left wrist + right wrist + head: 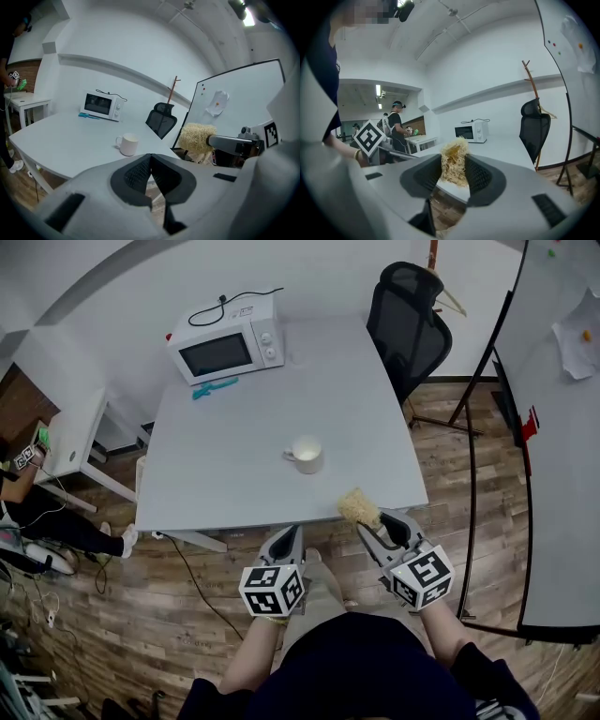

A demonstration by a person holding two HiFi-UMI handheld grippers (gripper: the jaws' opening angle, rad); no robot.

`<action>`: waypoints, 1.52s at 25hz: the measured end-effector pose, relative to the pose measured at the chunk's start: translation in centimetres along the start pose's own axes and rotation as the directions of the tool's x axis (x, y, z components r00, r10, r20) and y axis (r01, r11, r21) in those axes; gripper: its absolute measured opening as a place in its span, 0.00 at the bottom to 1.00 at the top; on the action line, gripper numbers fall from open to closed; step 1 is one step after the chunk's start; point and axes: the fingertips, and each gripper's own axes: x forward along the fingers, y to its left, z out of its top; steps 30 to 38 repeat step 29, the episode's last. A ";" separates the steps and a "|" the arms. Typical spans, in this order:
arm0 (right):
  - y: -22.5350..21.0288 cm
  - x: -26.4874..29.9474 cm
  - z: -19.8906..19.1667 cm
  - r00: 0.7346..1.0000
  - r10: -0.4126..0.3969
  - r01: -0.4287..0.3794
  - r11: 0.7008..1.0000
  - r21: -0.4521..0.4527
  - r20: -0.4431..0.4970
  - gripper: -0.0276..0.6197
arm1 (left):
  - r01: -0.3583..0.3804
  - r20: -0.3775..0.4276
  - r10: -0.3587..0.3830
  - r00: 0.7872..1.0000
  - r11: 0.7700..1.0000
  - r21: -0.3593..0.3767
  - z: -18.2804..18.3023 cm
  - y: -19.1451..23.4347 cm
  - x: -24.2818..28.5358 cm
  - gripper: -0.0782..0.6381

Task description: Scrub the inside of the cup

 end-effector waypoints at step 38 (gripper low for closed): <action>0.9 -1.0 1.2 0.997 0.025 -0.028 0.998 0.049 0.079 0.28 | 0.016 0.018 -0.016 1.000 1.000 -0.026 0.4 -1.1 -0.2 0.13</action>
